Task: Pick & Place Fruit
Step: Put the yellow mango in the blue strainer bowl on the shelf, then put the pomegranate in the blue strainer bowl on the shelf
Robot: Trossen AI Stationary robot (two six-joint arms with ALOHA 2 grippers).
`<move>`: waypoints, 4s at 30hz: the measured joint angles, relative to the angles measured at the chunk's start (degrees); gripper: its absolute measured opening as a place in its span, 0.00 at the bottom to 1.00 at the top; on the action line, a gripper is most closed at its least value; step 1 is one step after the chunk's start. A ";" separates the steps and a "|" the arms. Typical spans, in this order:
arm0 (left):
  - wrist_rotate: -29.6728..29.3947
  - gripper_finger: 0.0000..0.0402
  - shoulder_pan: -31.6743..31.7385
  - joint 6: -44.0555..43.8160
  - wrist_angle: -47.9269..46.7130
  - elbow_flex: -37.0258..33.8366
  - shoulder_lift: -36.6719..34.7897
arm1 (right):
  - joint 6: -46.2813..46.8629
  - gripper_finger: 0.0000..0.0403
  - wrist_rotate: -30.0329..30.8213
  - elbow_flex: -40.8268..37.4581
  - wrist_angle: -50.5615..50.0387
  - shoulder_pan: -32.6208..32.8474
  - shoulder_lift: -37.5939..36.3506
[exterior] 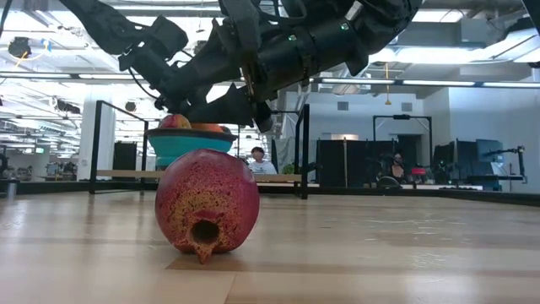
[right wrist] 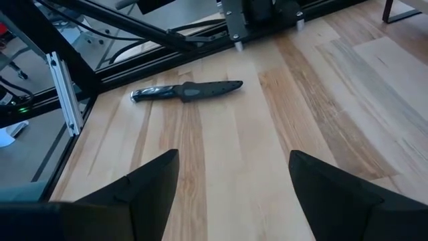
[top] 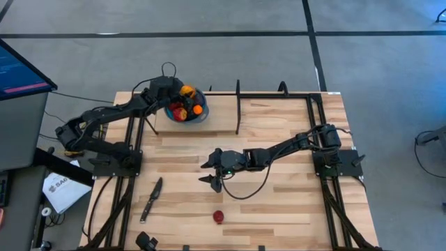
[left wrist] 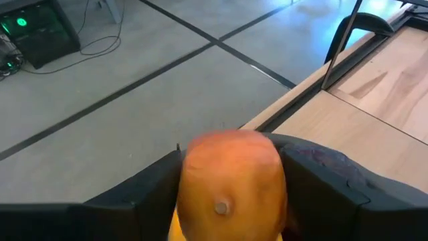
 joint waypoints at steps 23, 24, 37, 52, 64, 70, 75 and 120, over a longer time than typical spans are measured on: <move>14.07 0.77 -3.08 -0.17 -2.90 0.00 -20.22 | -8.22 0.69 -2.91 -0.02 0.04 1.25 0.00; 16.62 0.76 -4.45 -0.15 -2.95 0.00 -22.35 | -10.43 0.69 -4.23 -0.02 -0.09 1.76 0.00; 19.93 0.69 -36.07 0.36 -6.40 -7.97 -35.89 | -20.98 0.69 -24.59 -0.02 -10.16 7.85 -0.48; -8.96 0.63 -62.88 -17.88 -4.18 -20.53 -30.63 | -54.27 0.69 -15.85 2.56 -21.57 11.57 0.00; -10.81 0.60 -64.65 -23.19 7.40 -25.09 -24.54 | -61.05 0.69 -24.03 2.56 -20.98 9.35 0.00; -10.51 0.60 -64.69 -23.20 10.02 -25.31 -22.26 | -61.20 0.69 -24.91 2.56 -17.98 9.11 0.08; -10.51 0.60 -64.67 -23.21 10.48 -25.31 -21.60 | -58.79 0.69 -28.57 3.26 -15.53 8.52 5.07; -10.49 0.59 -64.63 -22.95 13.26 -25.33 -21.08 | -46.34 0.69 -30.83 6.62 -10.64 7.58 8.44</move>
